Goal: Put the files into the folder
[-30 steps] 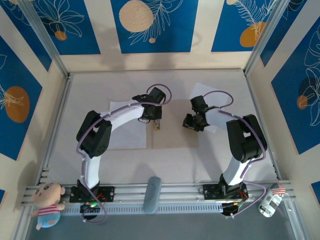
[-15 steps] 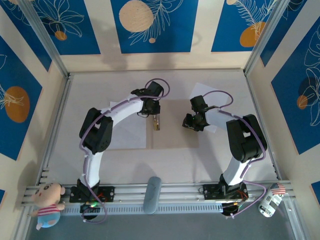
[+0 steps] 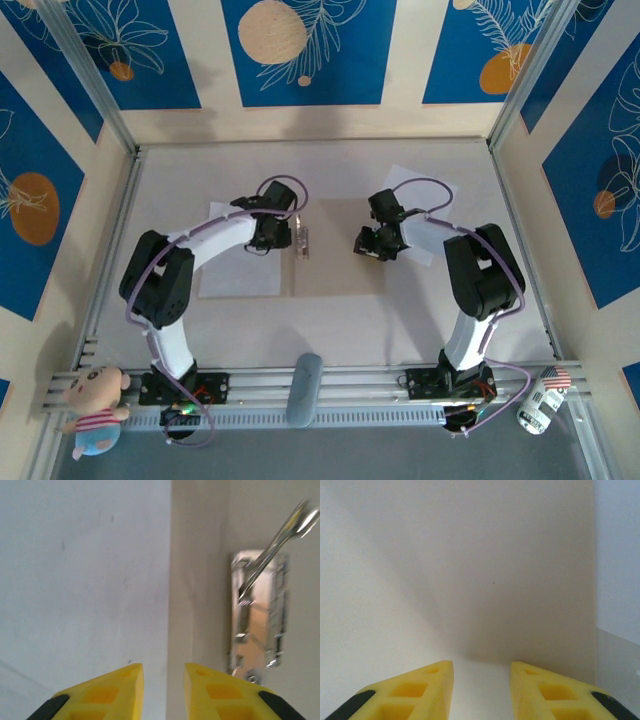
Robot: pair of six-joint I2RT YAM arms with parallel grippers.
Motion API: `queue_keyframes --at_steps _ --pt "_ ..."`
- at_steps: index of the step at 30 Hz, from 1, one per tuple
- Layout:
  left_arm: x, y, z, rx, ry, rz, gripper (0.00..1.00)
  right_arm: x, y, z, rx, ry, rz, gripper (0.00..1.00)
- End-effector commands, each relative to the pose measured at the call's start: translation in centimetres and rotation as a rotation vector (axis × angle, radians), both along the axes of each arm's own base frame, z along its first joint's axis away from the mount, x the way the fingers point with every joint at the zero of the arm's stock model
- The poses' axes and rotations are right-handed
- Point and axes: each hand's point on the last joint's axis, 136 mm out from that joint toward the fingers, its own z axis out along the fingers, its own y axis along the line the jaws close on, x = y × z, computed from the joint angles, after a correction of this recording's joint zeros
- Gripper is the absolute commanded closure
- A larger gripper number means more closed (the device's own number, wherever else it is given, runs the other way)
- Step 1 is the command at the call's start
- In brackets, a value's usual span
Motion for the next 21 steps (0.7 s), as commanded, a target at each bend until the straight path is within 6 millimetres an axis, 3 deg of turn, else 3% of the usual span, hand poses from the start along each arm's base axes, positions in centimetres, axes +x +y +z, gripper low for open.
queue_keyframes --at_steps 1,9,15,21 --pt "-0.7 2.0 -0.5 -0.009 0.005 0.063 0.73 -0.5 1.7 -0.3 0.024 0.041 0.033 0.64" --pt "-3.0 5.1 -1.5 -0.007 0.033 0.124 0.73 -0.2 4.9 0.5 0.045 0.054 0.093 0.64" --pt "-4.3 5.8 -0.6 -0.011 0.027 0.124 0.72 0.6 6.9 3.8 0.080 0.009 0.127 0.63" --pt "-4.7 5.4 1.9 -0.073 -0.026 0.099 0.70 1.9 6.5 7.7 0.103 -0.061 0.113 0.63"
